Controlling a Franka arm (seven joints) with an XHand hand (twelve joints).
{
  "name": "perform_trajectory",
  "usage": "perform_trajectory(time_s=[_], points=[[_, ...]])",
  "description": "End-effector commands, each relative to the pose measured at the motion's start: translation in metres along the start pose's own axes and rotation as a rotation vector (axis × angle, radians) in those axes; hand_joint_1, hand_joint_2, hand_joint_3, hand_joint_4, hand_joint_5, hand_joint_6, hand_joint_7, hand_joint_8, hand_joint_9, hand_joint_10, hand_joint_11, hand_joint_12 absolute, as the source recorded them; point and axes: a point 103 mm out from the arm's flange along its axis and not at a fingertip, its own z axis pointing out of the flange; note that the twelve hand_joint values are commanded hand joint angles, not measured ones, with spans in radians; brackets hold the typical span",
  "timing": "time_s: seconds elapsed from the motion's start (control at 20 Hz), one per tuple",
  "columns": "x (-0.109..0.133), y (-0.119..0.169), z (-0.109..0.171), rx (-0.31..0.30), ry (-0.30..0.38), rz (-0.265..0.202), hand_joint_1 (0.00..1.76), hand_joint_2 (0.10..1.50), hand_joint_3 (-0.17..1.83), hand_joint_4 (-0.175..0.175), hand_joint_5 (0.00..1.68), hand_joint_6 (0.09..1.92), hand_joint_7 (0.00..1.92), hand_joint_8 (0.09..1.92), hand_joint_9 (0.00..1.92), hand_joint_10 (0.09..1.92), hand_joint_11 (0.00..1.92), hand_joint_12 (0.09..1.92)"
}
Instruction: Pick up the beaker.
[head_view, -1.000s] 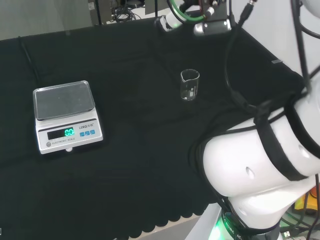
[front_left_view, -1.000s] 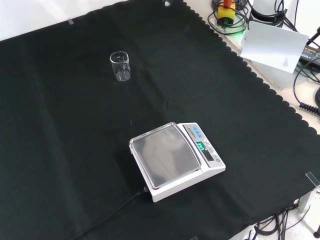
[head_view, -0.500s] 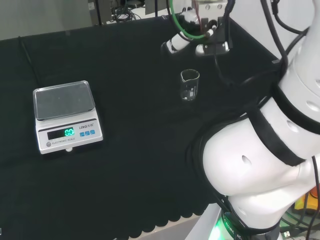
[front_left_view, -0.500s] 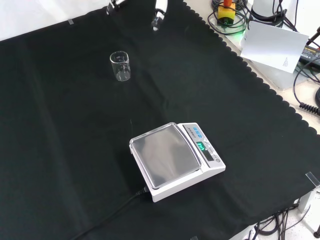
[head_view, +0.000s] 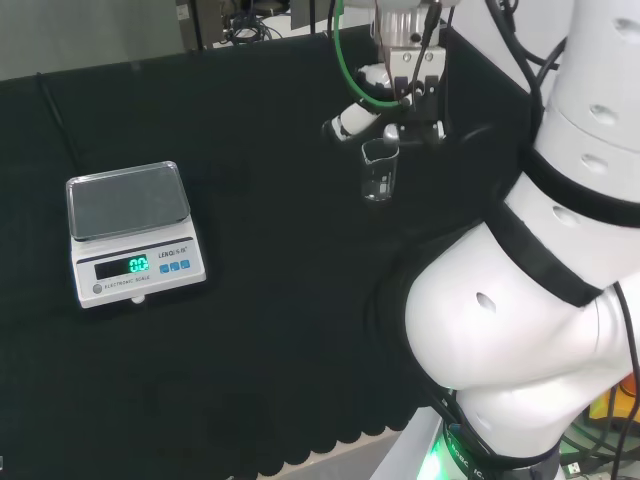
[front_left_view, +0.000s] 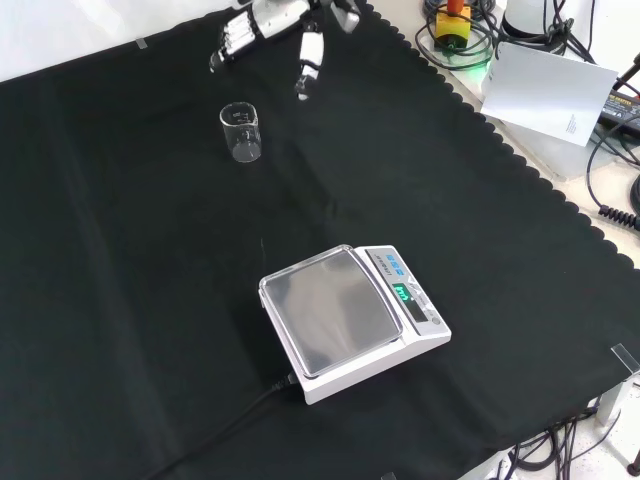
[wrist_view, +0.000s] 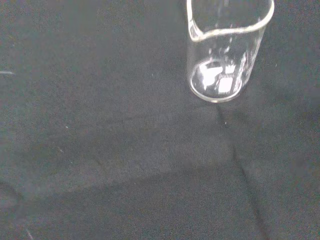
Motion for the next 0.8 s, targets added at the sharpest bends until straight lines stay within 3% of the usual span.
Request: perform_trajectory(time_s=[0.05,0.8], points=[[-0.013,0.040,0.019,0.009,0.024,0.047,0.51,0.66,0.18,0.009,0.00,0.09,0.00,0.26,0.05,0.80,0.00,1.29],[-0.050,0.088,0.053,0.095,0.002,0.129,0.51,0.66,0.17,0.009,0.00,0.09,0.00,0.24,0.04,0.80,0.00,1.27]])
